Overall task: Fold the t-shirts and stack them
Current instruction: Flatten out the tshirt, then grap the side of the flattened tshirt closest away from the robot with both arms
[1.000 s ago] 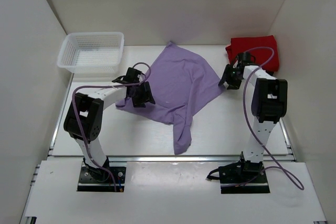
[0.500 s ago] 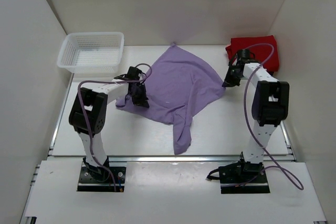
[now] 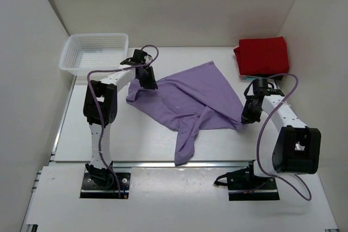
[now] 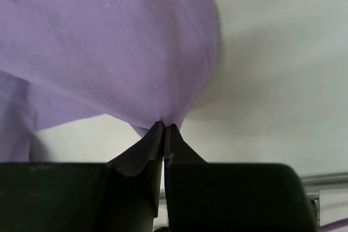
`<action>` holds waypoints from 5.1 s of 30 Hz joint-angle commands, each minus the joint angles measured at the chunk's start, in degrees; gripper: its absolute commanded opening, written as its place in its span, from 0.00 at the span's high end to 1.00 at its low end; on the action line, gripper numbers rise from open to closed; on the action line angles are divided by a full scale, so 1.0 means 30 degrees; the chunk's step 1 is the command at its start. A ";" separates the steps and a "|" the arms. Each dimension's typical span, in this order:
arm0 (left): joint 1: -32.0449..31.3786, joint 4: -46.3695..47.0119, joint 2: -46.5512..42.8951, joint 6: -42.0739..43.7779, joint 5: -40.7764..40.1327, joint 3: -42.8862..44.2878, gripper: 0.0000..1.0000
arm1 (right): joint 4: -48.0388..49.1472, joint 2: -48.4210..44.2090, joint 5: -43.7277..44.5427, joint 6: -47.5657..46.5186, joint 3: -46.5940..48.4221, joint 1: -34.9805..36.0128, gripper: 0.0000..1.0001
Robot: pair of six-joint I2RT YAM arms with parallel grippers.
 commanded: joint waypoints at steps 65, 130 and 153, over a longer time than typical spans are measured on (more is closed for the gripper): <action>0.2926 0.2729 -1.2043 -0.4173 0.2197 0.5881 1.00 | -0.1058 0.0652 -0.0869 0.0010 1.9092 -0.0483 1.00; 0.2518 -0.2160 -2.5772 -0.4818 0.1202 -2.1785 0.40 | -0.1614 -0.2632 0.1826 0.0240 -0.0977 -0.0098 0.35; -0.0647 -0.4562 -2.0470 -0.4201 -0.5860 -2.1726 0.36 | -0.0678 -0.2163 0.2298 0.0626 -0.2470 -0.1386 0.35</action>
